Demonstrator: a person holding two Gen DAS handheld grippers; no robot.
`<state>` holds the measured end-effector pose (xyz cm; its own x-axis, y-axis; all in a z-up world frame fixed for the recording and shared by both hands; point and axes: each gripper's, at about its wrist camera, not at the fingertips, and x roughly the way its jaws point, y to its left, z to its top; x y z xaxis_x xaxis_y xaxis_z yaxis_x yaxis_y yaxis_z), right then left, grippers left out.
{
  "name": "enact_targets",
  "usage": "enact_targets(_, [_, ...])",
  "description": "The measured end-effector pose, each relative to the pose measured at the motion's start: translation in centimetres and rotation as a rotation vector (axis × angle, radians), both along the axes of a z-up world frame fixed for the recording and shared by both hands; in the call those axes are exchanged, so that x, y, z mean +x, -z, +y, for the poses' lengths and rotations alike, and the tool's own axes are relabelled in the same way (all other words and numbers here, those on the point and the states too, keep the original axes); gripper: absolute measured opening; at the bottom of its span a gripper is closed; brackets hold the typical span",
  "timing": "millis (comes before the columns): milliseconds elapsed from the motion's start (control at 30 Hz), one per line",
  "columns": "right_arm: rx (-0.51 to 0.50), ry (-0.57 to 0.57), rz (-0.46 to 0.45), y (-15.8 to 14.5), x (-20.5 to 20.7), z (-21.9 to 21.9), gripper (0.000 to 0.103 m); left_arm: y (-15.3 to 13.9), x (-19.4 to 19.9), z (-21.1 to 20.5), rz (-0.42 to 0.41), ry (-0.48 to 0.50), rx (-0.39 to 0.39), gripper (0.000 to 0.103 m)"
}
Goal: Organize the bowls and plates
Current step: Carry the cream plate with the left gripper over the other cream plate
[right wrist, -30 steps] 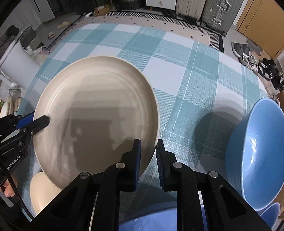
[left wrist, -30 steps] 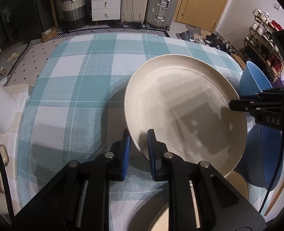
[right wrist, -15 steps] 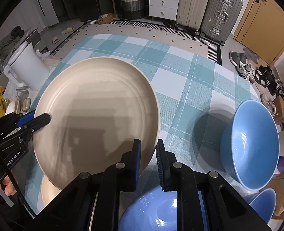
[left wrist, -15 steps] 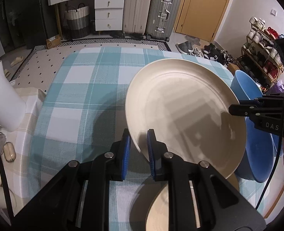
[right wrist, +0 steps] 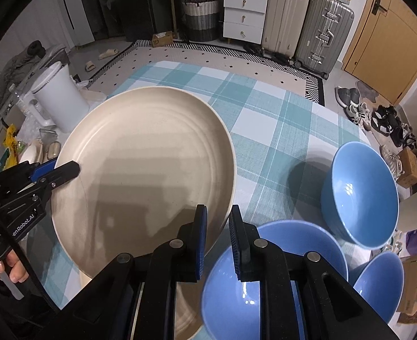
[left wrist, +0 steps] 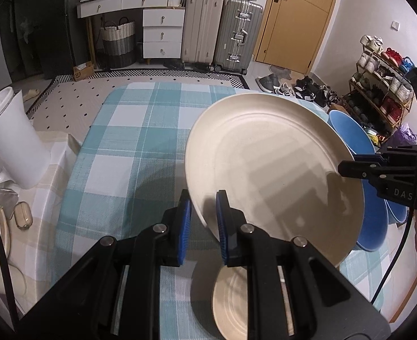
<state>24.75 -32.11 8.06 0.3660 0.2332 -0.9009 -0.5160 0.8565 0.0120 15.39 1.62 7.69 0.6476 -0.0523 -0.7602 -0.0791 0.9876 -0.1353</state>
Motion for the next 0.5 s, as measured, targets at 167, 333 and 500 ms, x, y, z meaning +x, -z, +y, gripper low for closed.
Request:
enact_targets(167, [0.011,-0.005,-0.020,-0.5,-2.1,-0.4,0.016,-0.8,-2.4,-0.6,-0.017,-0.001,0.007,0.014])
enact_targets(333, [0.016,-0.008,-0.028,-0.5,-3.7,-0.8,0.016,-1.0,-4.7,-1.3,-0.032,-0.001,0.016,0.014])
enact_targets(500, [0.020,-0.013,-0.037,-0.7,-5.2,-1.0,0.016,-1.2,-6.9,-2.0,-0.047,-0.006,0.022,0.014])
